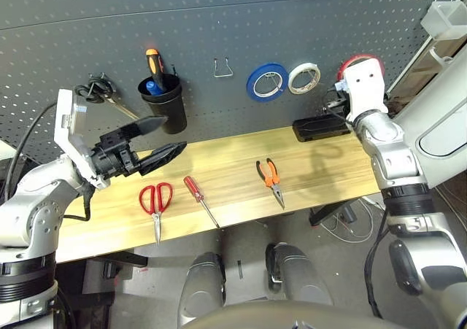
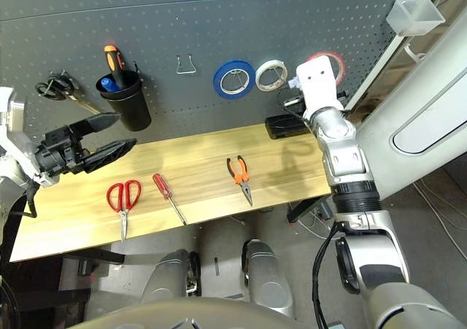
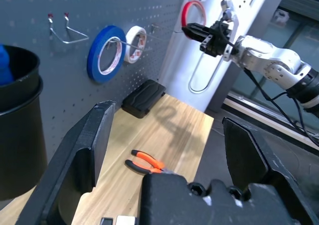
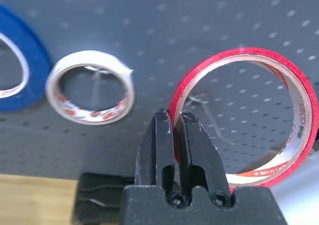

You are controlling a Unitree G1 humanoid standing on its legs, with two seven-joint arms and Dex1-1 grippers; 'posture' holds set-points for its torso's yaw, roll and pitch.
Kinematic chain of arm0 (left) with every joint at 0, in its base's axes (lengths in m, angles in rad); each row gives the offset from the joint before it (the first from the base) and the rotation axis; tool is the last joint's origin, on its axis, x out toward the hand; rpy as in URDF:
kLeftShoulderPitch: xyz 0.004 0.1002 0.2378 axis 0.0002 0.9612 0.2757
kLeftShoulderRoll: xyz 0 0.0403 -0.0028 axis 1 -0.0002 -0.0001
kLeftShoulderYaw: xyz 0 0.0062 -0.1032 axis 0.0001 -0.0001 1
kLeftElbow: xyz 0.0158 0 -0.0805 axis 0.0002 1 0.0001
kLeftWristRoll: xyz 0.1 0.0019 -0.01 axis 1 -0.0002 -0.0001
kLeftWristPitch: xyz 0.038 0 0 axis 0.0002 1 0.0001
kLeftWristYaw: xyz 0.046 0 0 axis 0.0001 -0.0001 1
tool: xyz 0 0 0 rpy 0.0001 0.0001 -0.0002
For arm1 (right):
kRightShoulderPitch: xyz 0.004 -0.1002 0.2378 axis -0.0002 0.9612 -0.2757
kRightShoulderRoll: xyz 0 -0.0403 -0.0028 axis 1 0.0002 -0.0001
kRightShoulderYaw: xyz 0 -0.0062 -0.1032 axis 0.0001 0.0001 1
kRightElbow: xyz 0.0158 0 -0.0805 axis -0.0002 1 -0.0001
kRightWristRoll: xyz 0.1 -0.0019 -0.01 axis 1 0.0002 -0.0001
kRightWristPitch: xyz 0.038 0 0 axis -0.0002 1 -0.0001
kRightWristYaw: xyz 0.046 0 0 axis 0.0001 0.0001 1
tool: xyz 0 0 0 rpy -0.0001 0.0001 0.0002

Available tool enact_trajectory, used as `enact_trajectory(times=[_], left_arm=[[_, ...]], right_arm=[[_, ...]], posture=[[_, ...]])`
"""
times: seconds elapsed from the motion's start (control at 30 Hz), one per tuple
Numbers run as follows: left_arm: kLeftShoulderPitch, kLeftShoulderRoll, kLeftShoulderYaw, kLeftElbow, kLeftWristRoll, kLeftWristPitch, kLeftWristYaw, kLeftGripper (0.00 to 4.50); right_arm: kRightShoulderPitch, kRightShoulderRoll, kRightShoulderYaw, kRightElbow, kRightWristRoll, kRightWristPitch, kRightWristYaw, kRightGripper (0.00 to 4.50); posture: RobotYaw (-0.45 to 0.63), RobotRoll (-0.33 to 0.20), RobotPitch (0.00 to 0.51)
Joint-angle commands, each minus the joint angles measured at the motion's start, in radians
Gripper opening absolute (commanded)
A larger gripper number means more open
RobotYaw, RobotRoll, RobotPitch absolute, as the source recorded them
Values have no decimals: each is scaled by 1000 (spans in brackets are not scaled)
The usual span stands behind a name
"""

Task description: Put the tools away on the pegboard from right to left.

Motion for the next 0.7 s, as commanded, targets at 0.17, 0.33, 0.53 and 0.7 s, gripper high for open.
enact_trajectory(times=[0.17, 0.33, 0.53, 0.7], left_arm=[[-7, -5, -32, -47, -14, 28, 30, 4500], [-8, -10, -46, -71, -21, 41, 51, 4500], [6, -12, -49, -108, -42, 63, 77, 4500], [-2, -14, -57, -119, -51, 78, 94, 4500]], right_arm=[[-44, -17, -42, 159, 39, -39, 42, 21], [-121, -43, -35, 365, 36, -96, 104, 21], [-234, -57, -27, 615, 20, -200, 143, 21], [-318, -56, -15, 783, -3, -263, 148, 21]], posture=[[48, 0, 20], [59, 0, 26], [71, 0, 42], [72, 0, 52]])
